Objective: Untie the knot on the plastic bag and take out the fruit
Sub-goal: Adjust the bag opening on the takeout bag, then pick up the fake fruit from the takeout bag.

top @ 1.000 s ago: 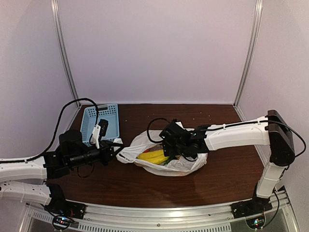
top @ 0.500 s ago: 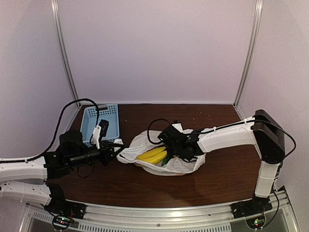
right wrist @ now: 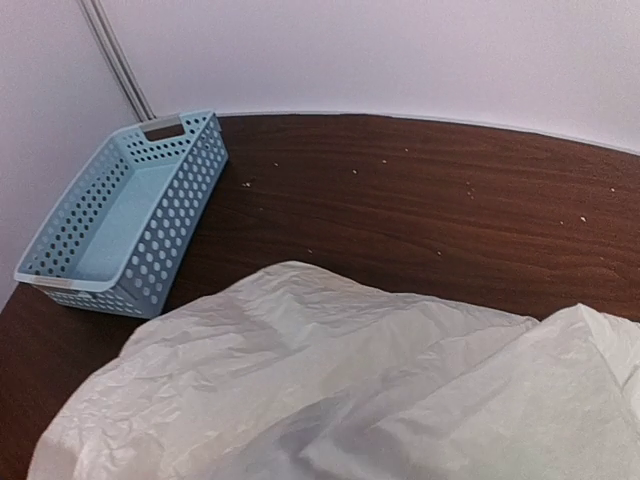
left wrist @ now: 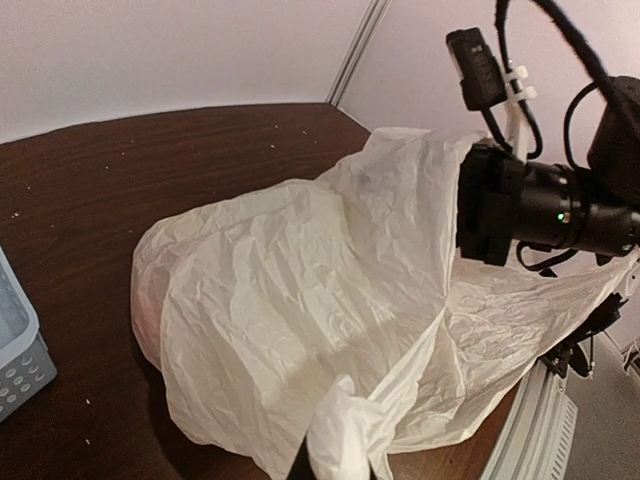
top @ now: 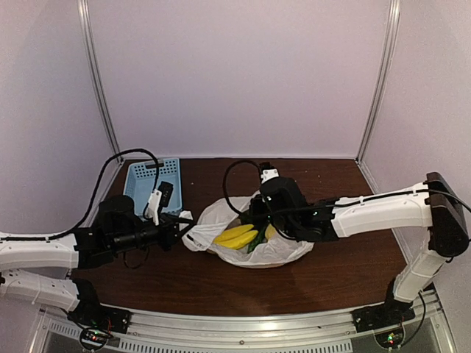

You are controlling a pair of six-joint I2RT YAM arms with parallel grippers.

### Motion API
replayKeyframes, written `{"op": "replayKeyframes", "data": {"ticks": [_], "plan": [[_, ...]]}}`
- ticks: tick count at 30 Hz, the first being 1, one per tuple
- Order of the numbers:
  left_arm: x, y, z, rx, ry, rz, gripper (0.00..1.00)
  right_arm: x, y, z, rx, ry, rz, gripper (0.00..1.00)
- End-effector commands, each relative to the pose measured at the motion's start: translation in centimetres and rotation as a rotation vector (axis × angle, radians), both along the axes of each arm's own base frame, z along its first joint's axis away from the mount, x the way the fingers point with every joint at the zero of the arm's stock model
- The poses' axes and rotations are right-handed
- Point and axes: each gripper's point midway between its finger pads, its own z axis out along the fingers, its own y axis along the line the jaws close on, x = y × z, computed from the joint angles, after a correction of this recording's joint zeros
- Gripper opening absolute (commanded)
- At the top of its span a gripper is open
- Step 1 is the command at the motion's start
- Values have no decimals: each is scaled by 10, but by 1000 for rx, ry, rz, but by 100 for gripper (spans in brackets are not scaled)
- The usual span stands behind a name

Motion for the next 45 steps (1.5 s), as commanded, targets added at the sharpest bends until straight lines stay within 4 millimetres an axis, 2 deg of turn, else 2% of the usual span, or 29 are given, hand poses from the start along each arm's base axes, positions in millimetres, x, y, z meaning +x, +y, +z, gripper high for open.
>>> {"op": "replayKeyframes", "data": {"ticks": [1, 3, 9, 14, 19, 25, 28, 32, 36, 38, 41, 45], "plan": [[8, -12, 27, -67, -47, -13, 0, -13, 12, 27, 57, -62, 92, 9], [10, -13, 30, -79, -53, -5, 0, -15, 9, 17, 30, -39, 90, 10], [15, -7, 26, -68, -34, 43, 0, -21, 5, -30, -57, 68, 93, 20], [15, -4, 26, -72, -31, 53, 0, -22, 7, -50, -71, 90, 102, 48], [14, -4, 23, -64, -22, 50, 0, -17, 23, -69, -101, 139, 157, 61], [13, -1, 21, -61, -18, 58, 0, -2, 16, -88, -89, 225, 161, 70], [13, -1, 19, -60, -15, 59, 0, 0, 22, -93, -70, 257, 172, 74], [14, -3, 18, -60, -12, 53, 0, -7, 40, -108, 8, 325, 218, 74], [13, -5, 18, -56, -10, 47, 0, -10, 44, -122, 41, 363, 214, 74], [13, -4, 18, -55, -11, 47, 0, -10, 47, -123, 63, 369, 214, 69], [13, -4, 17, -52, -9, 46, 0, -9, 50, -121, 97, 365, 210, 52], [14, -4, 17, -52, -9, 49, 0, -6, 51, -103, 134, 330, 203, 24]]}}
